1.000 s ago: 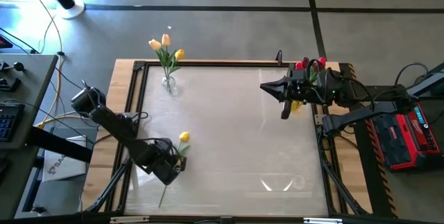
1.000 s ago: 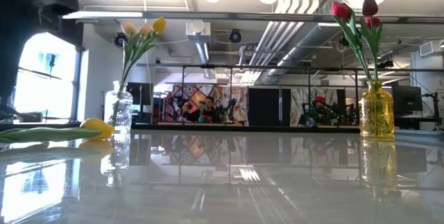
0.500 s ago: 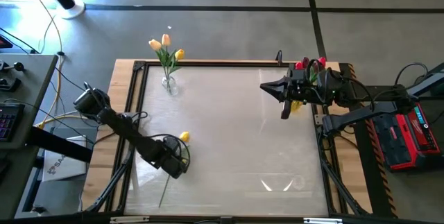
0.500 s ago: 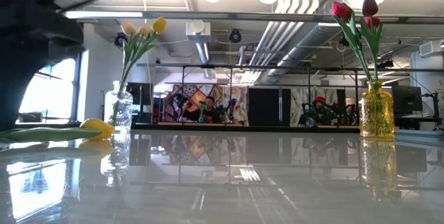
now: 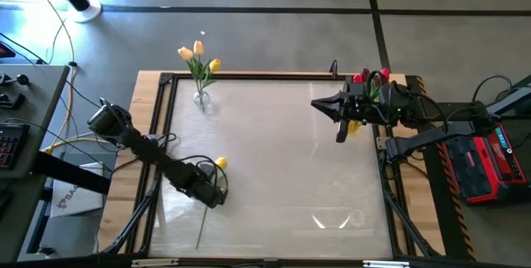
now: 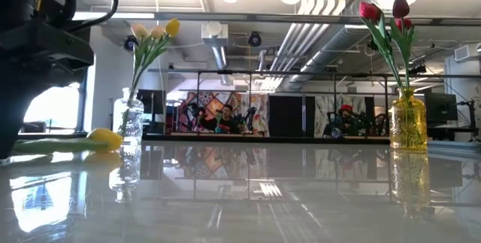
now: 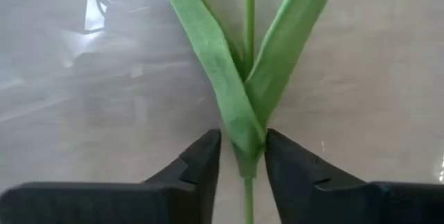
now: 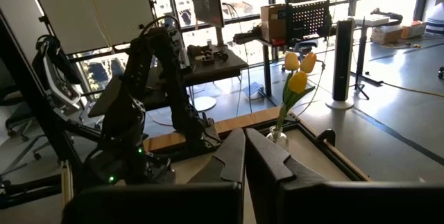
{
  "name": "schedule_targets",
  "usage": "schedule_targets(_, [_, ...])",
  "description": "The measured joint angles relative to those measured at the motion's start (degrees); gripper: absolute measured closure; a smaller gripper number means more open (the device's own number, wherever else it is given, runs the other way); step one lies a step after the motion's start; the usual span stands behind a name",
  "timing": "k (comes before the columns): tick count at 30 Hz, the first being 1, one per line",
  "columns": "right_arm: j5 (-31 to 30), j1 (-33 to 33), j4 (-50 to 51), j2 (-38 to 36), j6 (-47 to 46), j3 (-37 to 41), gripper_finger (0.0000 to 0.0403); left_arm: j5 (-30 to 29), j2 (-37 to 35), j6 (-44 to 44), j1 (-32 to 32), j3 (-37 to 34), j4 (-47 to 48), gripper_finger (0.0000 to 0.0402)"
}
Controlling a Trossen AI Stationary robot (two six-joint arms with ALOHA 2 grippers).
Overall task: Sort flowers into vase by color
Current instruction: Put the yellow tulip into the transparent vase
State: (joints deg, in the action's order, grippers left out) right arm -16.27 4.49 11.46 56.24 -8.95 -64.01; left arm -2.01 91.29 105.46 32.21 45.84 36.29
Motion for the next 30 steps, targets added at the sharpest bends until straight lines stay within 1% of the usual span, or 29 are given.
schedule_targets(8, [0.0,0.0,0.0,0.0,0.0,0.0,0.0402,-0.2,0.1,-0.6,-0.2,-0.1,0.2,0.0387])
schedule_targets(10, [0.0,0.0,0.0,0.0,0.0,0.0,0.0402,-0.5,0.1,-1.2,-0.2,-0.1,0.1,0.0395])
schedule_targets(13, [0.0,0.0,0.0,0.0,0.0,0.0,0.0402,-2.3,-0.6,-1.5,-0.2,-0.2,-0.2,0.0395])
schedule_targets(15, [0.0,0.0,0.0,0.0,0.0,0.0,0.0402,-7.5,-1.1,-2.6,-0.8,0.0,-0.1,0.0396])
schedule_targets(21, [0.0,0.0,0.0,0.0,0.0,0.0,0.0402,-17.3,-5.3,-3.8,-2.6,0.2,0.0,0.0400])
schedule_targets(24, [0.0,0.0,0.0,0.0,0.0,0.0,0.0402,-24.2,-8.4,-4.6,-2.7,0.2,0.0,0.0400])
schedule_targets(30, [0.0,0.0,0.0,0.0,0.0,0.0,0.0402,-35.7,-15.1,-8.2,-2.5,0.3,1.9,0.0401])
